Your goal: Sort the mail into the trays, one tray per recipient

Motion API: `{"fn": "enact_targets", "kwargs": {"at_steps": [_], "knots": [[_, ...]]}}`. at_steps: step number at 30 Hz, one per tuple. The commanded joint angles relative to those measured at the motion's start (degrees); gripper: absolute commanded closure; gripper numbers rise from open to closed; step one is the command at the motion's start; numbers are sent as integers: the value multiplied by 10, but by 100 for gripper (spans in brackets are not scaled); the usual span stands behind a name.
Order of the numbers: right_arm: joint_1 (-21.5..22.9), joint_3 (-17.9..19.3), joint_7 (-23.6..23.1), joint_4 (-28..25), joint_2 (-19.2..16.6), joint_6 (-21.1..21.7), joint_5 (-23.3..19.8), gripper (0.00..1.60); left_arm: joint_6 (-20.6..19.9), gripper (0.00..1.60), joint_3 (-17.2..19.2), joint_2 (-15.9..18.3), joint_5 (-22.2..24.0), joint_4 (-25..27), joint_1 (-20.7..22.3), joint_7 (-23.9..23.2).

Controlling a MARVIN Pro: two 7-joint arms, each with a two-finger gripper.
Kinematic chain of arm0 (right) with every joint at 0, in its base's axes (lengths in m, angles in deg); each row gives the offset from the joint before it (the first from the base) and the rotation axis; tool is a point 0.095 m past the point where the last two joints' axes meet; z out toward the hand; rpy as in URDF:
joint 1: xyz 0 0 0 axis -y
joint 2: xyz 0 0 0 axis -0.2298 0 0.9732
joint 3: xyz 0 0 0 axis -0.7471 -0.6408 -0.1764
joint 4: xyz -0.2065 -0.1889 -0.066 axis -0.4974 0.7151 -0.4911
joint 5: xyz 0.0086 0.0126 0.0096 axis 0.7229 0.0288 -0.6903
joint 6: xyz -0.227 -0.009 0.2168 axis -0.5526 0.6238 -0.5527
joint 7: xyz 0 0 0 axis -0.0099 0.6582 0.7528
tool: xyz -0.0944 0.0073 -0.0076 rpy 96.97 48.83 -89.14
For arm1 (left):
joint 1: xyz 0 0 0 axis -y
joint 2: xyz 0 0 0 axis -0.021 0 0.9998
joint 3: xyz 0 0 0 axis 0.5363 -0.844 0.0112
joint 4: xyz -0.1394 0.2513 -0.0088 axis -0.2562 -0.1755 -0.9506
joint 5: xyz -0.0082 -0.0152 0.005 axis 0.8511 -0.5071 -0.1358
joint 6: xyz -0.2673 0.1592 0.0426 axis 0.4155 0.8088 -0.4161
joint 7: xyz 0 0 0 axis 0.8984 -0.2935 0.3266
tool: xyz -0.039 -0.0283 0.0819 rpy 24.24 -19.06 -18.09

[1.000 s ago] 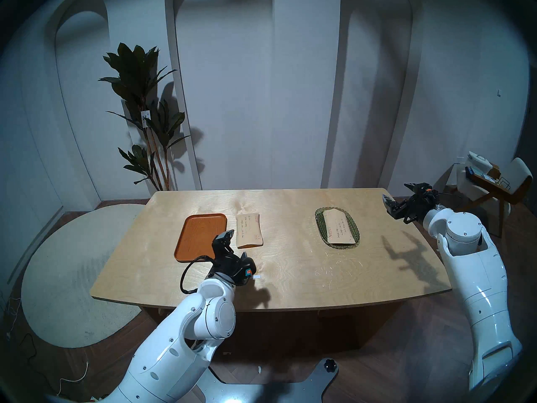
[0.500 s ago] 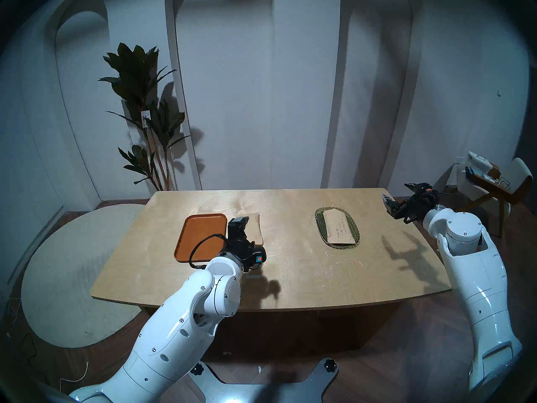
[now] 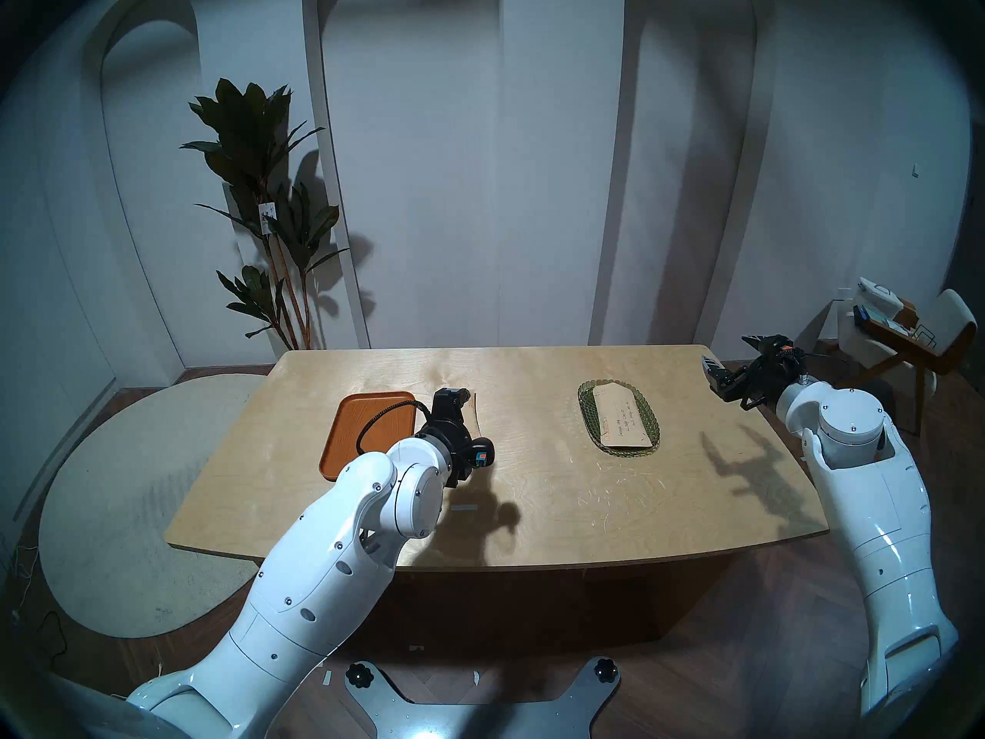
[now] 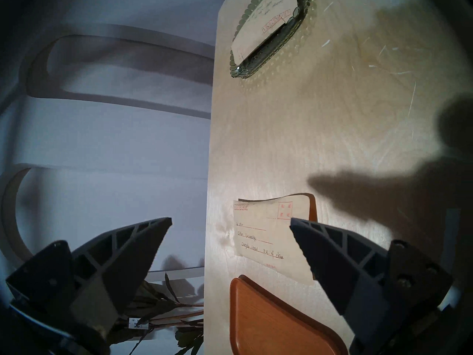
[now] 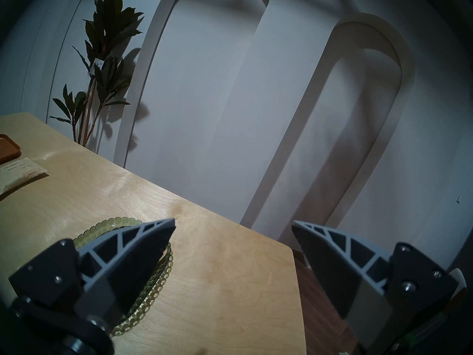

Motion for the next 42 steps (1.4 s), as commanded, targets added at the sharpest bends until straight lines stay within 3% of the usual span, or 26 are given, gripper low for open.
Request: {"fn": "enact_targets", "kwargs": {"at_steps": [1,17,42], "knots": [[4,4,-1,-8,-5,-7,0,0,-14,0,13,-20,8,-6,12,7],[4,4,-1,-8,-5,-7,0,0,-31,0,18,-46,24,-37,-7,61],[4,3,0,-8,-6,-8,-1,0,-46,0,12,-34,41,-35,-40,77]]}}
